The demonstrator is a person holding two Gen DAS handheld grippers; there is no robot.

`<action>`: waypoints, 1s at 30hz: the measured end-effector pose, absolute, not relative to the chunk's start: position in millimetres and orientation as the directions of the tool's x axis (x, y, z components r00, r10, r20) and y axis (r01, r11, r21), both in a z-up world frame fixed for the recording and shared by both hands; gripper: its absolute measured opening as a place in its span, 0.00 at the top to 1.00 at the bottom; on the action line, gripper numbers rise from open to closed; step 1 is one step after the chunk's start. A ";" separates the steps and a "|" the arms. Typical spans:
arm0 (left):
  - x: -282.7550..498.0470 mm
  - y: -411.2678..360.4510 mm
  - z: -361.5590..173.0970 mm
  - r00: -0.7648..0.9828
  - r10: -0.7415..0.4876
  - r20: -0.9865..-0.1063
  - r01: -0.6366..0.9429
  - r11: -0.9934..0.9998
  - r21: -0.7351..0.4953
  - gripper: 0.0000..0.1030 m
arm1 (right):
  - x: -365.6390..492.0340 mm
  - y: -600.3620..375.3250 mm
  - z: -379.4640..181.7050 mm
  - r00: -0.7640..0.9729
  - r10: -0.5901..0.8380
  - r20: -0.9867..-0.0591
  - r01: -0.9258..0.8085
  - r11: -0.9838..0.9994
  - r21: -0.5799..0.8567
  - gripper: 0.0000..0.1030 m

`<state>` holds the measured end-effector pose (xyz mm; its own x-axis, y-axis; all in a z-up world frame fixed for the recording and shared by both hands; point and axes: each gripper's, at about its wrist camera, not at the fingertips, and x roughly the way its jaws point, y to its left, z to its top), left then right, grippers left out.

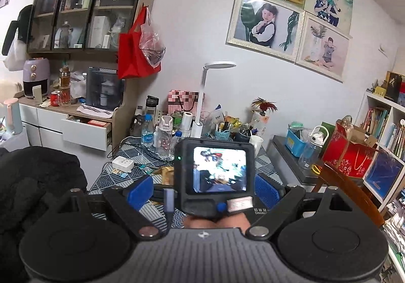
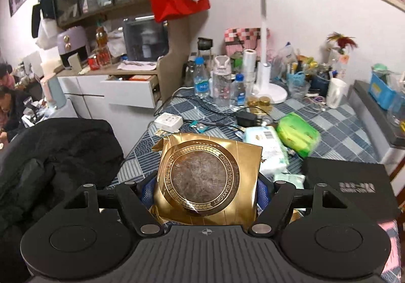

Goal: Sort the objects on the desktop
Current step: 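Lift the gold packet with the right gripper and carry it toward the box, then lower the gold packet into the box with the right gripper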

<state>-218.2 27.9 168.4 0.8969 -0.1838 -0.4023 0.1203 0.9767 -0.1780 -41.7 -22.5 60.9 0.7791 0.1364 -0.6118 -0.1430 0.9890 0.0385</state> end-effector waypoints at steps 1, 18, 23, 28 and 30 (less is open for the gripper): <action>-222.2 27.0 166.7 0.896 -0.185 -0.404 0.124 0.977 -0.175 0.00 | -49.4 -24.2 60.6 0.785 0.125 -0.607 -0.135 0.990 0.029 0.30; -282.1 9.2 126.6 0.888 -0.222 -0.403 0.208 0.975 -0.081 0.00 | -119.6 -67.9 -10.8 0.734 0.053 -0.677 -0.039 0.999 0.036 0.30; -283.2 2.8 104.9 0.860 -0.245 -0.448 0.225 0.969 -0.098 0.00 | -130.5 -78.8 -31.3 0.721 0.011 -0.693 0.003 1.000 0.019 0.30; -290.2 -4.3 97.0 0.854 -0.267 -0.446 0.250 0.963 -0.097 0.00 | -137.2 -95.0 -50.0 0.691 -0.011 -0.722 0.037 0.999 0.021 0.30; -294.0 -7.5 96.3 0.853 -0.275 -0.444 0.260 0.961 -0.095 0.00 | -139.0 -99.3 -57.2 0.683 -0.012 -0.730 0.044 0.999 0.025 0.30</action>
